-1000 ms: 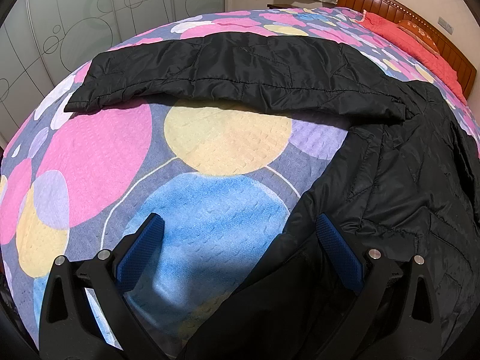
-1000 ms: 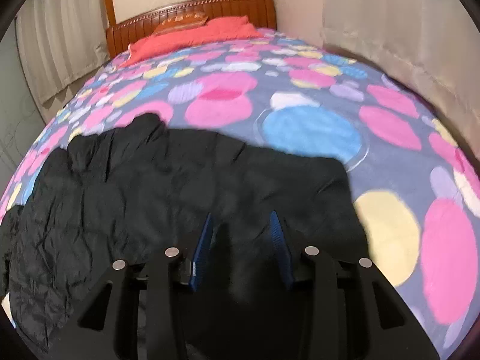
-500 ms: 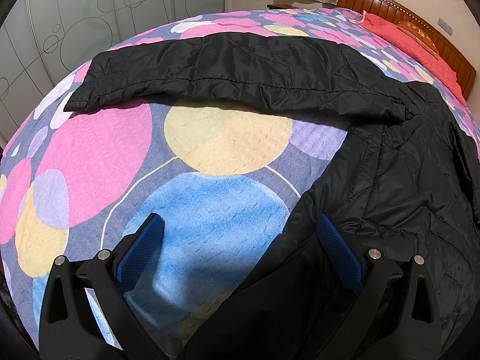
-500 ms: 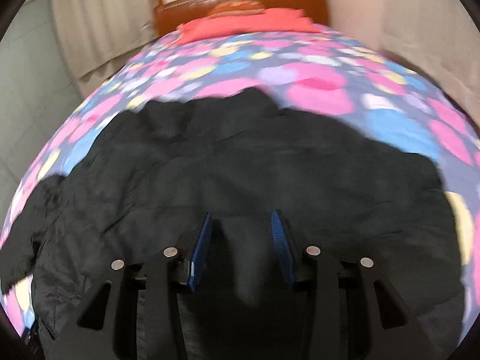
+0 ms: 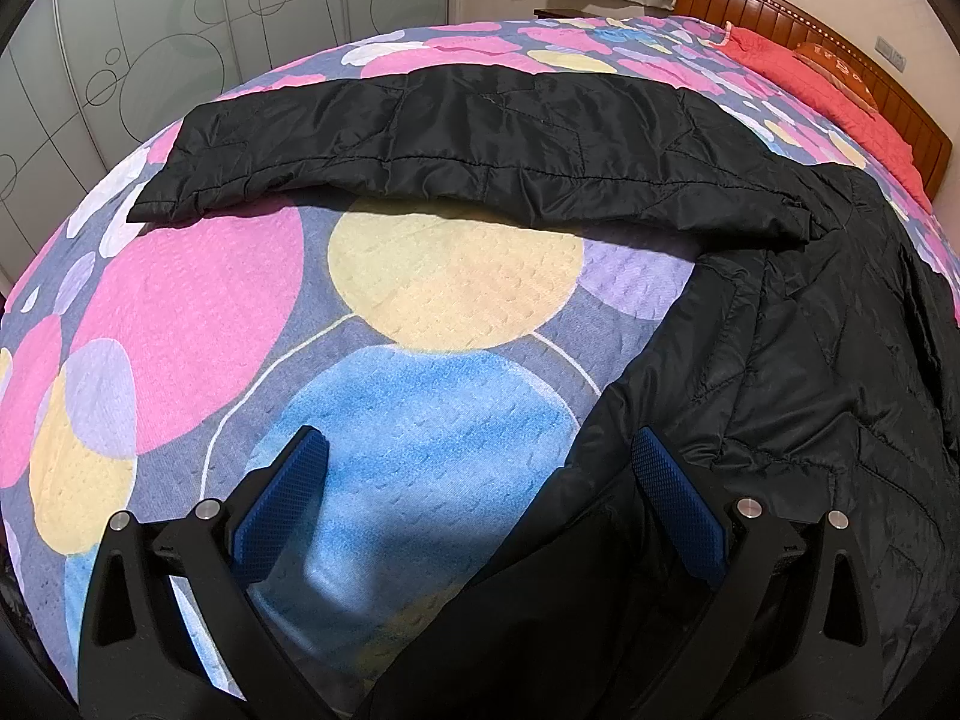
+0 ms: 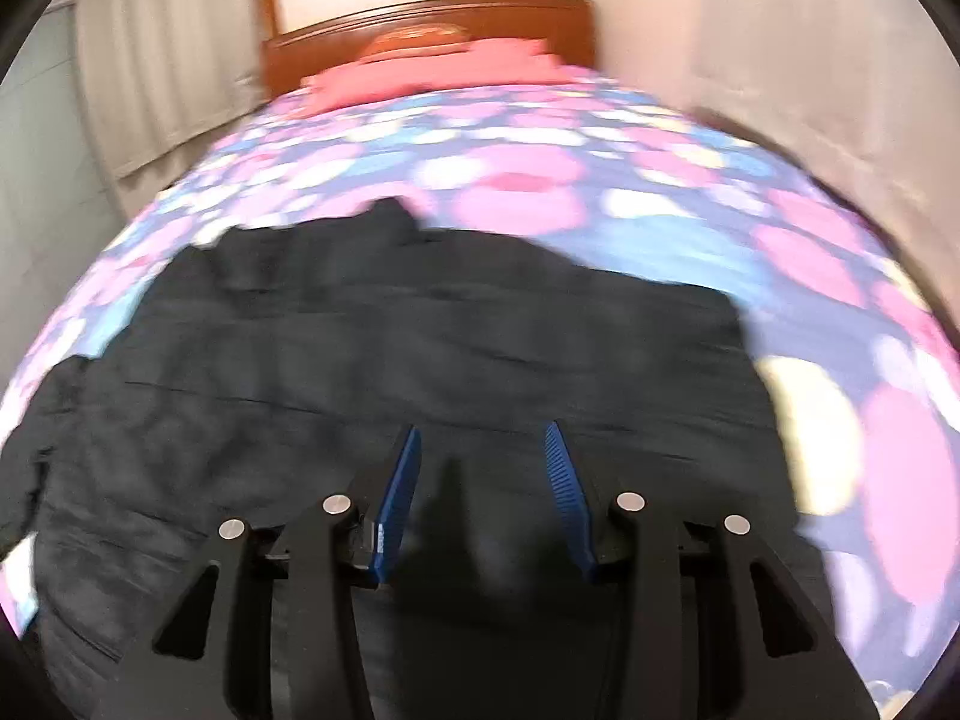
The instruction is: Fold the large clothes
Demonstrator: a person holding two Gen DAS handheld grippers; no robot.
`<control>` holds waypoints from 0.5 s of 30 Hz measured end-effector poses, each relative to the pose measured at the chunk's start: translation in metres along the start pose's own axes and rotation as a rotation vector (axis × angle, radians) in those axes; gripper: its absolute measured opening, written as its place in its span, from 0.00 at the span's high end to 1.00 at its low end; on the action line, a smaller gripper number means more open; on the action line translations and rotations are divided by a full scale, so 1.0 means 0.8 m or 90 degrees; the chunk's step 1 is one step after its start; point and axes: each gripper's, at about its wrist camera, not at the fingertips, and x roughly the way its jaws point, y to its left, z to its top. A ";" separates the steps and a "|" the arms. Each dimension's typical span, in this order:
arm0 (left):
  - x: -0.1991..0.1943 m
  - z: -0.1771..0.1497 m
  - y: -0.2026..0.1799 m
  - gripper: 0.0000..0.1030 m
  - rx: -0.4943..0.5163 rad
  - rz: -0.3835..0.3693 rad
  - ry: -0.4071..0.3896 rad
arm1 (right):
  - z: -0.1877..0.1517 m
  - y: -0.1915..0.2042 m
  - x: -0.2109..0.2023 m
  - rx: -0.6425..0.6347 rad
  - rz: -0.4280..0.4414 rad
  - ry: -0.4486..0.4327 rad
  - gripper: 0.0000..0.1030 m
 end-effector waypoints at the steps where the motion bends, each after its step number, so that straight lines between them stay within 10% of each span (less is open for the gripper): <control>1: 0.000 0.000 0.000 0.02 0.000 0.001 0.000 | -0.005 -0.015 0.001 0.007 -0.019 0.000 0.57; 15: -0.005 0.010 0.021 0.02 -0.002 -0.082 0.043 | -0.036 -0.052 0.040 0.012 -0.015 0.009 0.52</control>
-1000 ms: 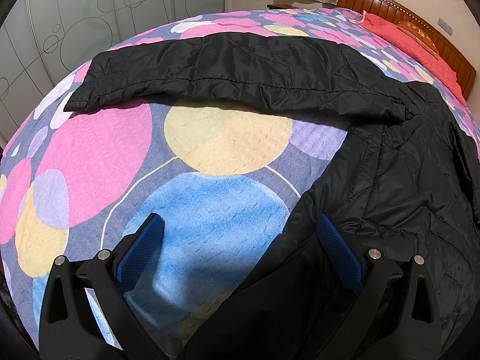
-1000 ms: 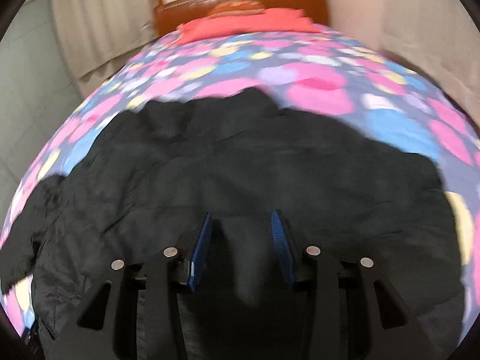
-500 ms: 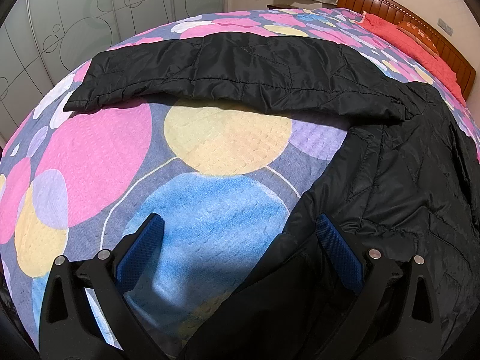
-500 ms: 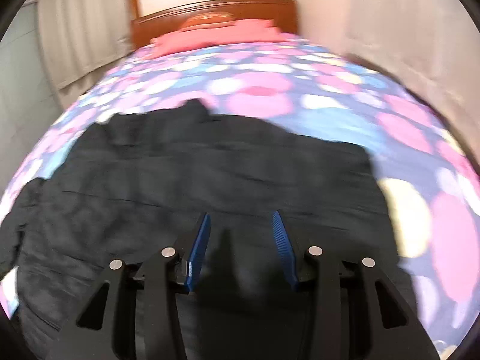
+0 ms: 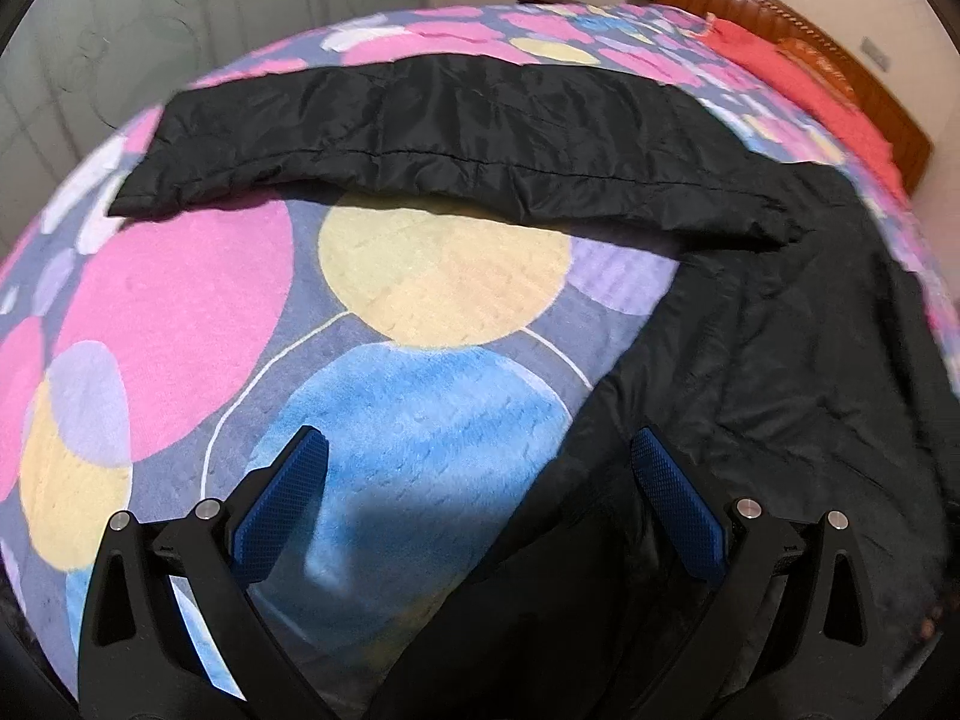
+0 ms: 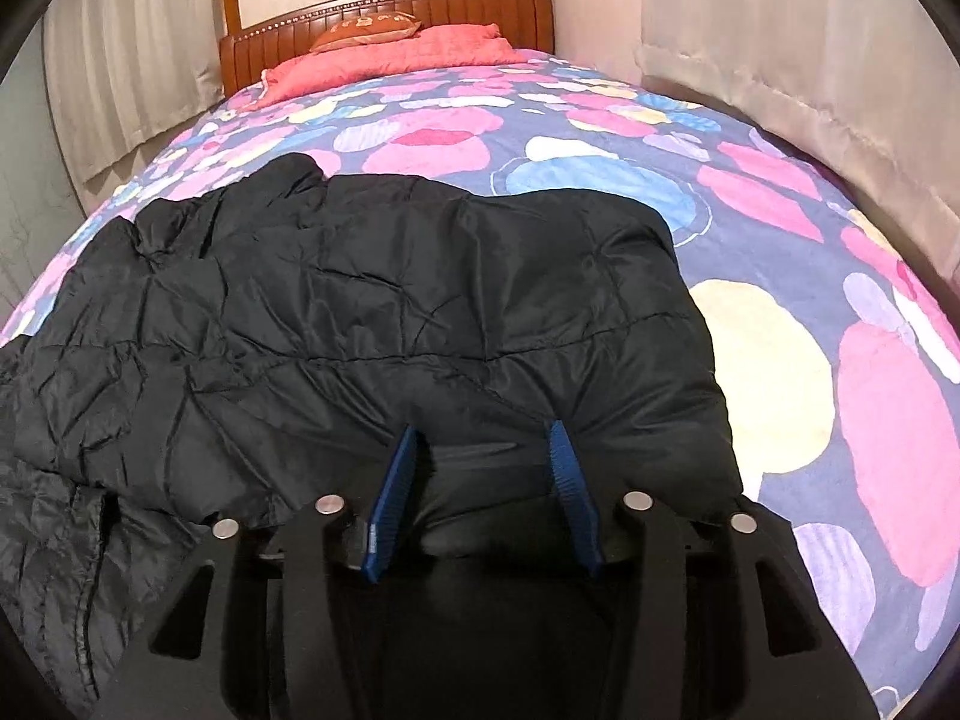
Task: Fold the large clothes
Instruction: 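Grasp the other sleeve with the left tool and lift it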
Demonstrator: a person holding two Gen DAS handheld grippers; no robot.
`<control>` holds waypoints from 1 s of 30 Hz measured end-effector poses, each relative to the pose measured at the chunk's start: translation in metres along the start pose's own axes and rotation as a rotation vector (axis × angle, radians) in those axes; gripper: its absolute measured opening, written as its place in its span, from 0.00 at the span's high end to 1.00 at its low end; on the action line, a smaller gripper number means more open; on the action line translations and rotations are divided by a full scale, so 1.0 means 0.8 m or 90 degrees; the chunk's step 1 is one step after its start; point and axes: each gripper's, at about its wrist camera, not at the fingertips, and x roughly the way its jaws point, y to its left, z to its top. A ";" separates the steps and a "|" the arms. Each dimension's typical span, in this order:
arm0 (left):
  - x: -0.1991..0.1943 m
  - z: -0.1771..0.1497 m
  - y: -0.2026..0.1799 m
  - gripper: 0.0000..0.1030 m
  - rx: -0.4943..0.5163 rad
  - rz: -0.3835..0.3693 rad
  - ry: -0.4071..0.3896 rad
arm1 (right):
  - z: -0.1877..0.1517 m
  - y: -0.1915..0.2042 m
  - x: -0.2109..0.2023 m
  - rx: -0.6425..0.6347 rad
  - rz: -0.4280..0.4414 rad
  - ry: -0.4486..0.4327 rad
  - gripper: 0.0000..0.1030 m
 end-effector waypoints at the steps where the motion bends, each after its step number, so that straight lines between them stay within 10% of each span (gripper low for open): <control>1: -0.004 0.003 0.009 0.02 -0.013 -0.029 0.008 | -0.001 0.000 0.000 -0.001 0.002 -0.001 0.50; 10: 0.003 0.056 0.141 0.02 -0.245 -0.223 -0.077 | -0.003 0.004 -0.002 -0.013 0.002 -0.006 0.45; 21: 0.032 0.129 0.210 0.03 -0.351 -0.238 -0.163 | -0.005 0.005 -0.004 -0.015 0.006 -0.010 0.42; 27: 0.039 0.127 0.231 0.71 -0.466 -0.205 -0.166 | -0.004 0.005 -0.005 -0.015 0.006 -0.012 0.42; 30: 0.037 0.137 0.231 0.84 -0.451 -0.192 -0.166 | -0.004 0.004 -0.005 -0.015 0.007 -0.013 0.42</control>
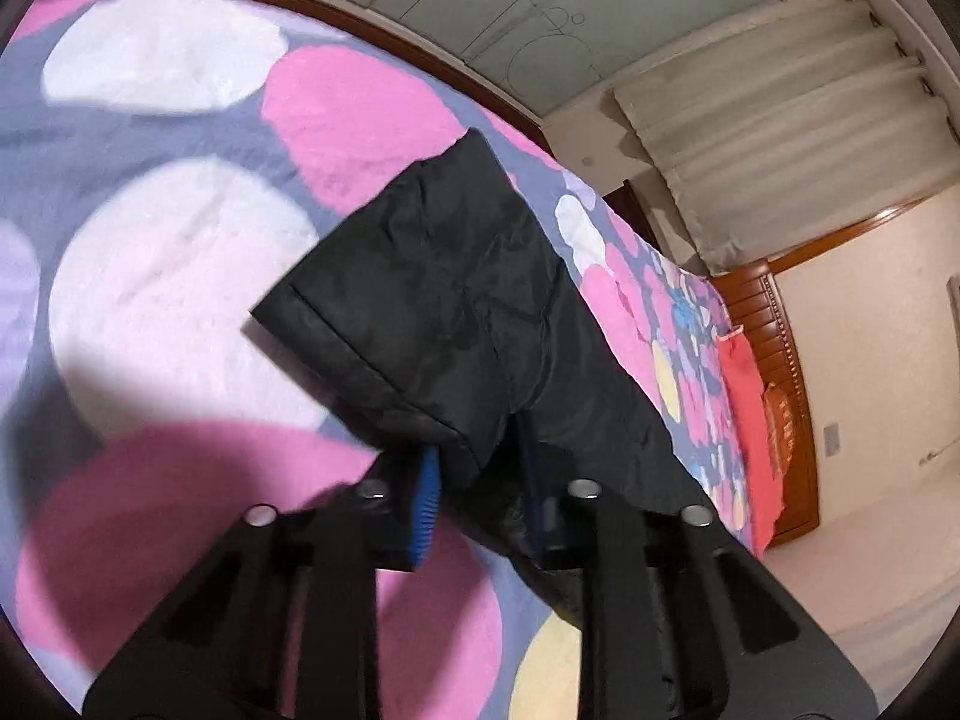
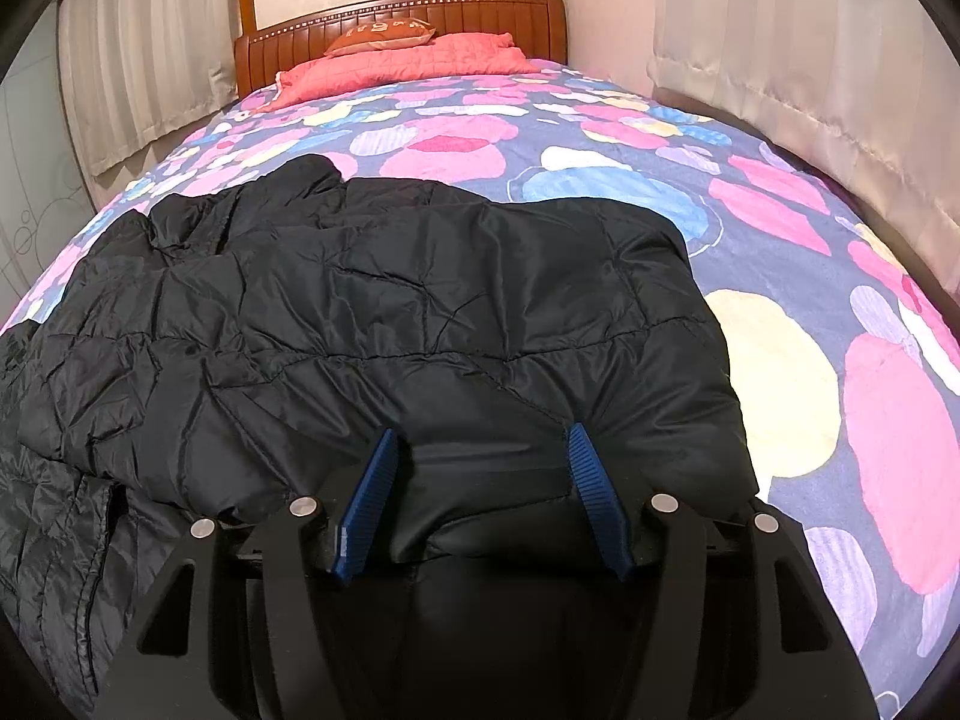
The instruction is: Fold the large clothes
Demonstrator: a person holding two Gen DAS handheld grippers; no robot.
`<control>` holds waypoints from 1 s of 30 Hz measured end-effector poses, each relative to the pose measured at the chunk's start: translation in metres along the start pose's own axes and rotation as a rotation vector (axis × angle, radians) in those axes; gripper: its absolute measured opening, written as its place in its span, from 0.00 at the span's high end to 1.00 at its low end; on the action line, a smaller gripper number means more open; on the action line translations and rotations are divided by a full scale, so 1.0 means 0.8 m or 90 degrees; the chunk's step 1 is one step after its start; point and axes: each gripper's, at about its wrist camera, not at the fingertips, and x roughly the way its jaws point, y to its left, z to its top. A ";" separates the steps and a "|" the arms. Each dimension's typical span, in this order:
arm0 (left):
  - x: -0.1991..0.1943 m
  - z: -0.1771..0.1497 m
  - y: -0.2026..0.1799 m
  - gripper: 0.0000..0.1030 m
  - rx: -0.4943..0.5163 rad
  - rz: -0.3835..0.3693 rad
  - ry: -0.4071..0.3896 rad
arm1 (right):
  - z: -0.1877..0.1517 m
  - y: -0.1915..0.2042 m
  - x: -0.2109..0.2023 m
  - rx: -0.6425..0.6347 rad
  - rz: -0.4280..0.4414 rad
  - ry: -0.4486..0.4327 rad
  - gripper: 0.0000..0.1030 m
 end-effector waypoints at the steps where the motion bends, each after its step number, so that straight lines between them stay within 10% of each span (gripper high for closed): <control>1: -0.002 0.002 -0.008 0.89 0.023 0.010 -0.004 | 0.000 0.000 0.000 0.000 0.000 -0.001 0.42; 11: -0.064 -0.069 -0.186 0.93 0.355 -0.032 -0.119 | 0.000 -0.001 -0.001 0.003 0.003 -0.003 0.42; 30: -0.026 -0.459 -0.370 0.95 0.759 -0.173 0.045 | -0.001 -0.006 -0.001 0.017 0.025 -0.012 0.41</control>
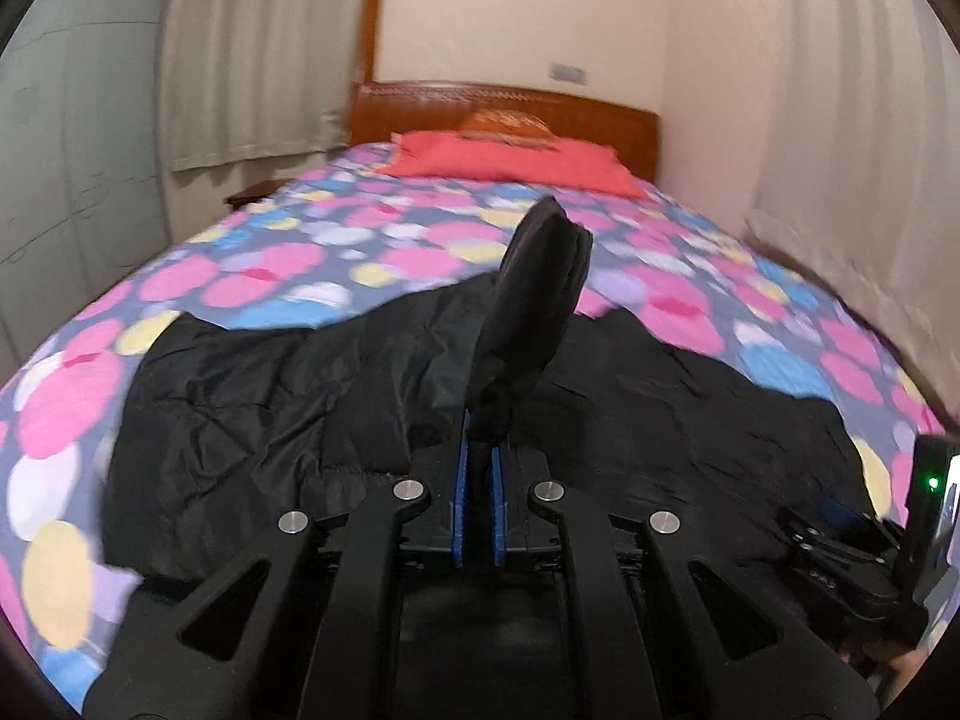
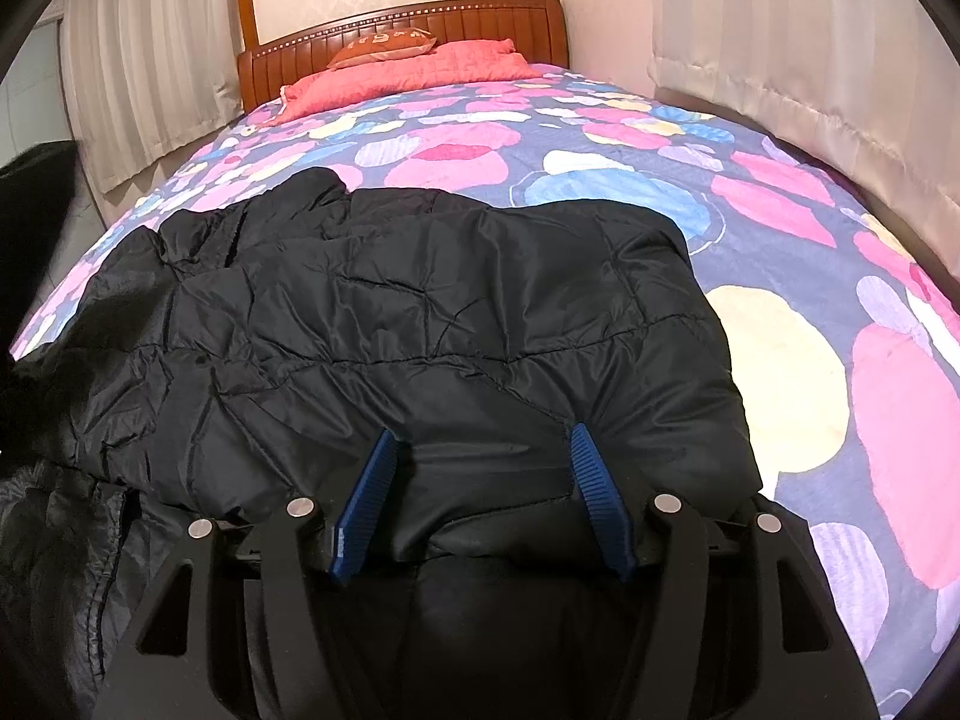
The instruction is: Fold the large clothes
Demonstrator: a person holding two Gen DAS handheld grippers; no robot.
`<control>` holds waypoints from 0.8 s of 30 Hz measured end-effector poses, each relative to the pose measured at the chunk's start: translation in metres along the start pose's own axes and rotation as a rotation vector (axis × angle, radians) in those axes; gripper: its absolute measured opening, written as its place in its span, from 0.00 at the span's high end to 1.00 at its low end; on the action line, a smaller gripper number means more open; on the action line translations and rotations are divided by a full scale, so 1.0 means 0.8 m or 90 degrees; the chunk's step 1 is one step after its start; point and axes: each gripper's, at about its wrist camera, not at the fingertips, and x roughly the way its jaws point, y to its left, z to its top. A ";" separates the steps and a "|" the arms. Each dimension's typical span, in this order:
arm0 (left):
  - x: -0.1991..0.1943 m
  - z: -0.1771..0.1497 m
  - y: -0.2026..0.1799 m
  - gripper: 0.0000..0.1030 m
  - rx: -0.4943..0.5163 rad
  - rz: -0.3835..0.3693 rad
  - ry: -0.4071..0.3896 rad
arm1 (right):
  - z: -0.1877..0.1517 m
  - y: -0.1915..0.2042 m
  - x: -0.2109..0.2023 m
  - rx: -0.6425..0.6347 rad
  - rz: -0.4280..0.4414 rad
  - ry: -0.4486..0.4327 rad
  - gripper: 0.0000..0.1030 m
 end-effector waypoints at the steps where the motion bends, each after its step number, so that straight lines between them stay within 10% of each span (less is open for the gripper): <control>1: 0.006 -0.002 -0.011 0.94 0.006 -0.005 0.007 | 0.000 0.000 0.000 0.000 0.000 0.000 0.41; 14: 0.065 -0.044 -0.075 0.93 0.069 -0.011 0.109 | 0.000 0.001 0.000 -0.001 -0.002 0.000 0.40; 19: 0.052 -0.038 -0.069 0.56 0.047 -0.052 0.132 | -0.001 0.002 -0.001 0.000 -0.002 0.000 0.39; 24: 0.007 -0.037 -0.046 0.47 0.033 -0.066 0.118 | 0.003 0.003 -0.005 -0.002 -0.008 0.006 0.39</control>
